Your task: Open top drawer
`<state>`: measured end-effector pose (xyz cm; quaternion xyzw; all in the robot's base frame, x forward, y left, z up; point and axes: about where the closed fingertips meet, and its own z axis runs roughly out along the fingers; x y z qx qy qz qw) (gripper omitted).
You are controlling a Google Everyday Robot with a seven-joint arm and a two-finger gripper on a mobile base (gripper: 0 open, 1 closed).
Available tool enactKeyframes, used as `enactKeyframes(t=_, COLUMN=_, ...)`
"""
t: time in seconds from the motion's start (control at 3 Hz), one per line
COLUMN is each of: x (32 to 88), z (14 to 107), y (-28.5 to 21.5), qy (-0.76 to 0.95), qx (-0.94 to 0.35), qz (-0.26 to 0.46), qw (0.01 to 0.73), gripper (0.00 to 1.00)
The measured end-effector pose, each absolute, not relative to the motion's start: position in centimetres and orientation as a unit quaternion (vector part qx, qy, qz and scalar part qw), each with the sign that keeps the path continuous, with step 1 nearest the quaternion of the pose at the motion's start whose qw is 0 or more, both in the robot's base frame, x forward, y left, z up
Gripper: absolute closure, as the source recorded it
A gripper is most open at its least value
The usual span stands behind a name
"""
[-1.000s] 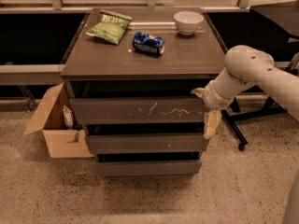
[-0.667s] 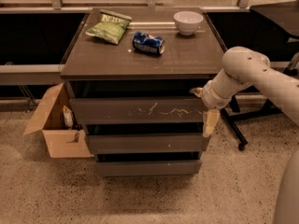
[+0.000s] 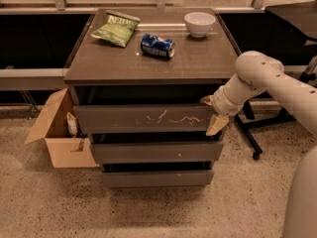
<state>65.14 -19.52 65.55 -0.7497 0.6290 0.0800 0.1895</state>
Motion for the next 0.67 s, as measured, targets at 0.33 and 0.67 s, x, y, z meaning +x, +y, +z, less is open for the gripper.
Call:
enactKeyframes(t=0.33, x=63.5, z=66.6, y=-19.2, qy=0.622, qx=-0.751, qz=0.093, qw=0.203, gripper=0.63)
enactKeyframes(t=0.67, x=61.9, z=67.6, y=-18.5, qy=0.613, qx=-0.754, qz=0.107, qw=0.211, gripper=0.85)
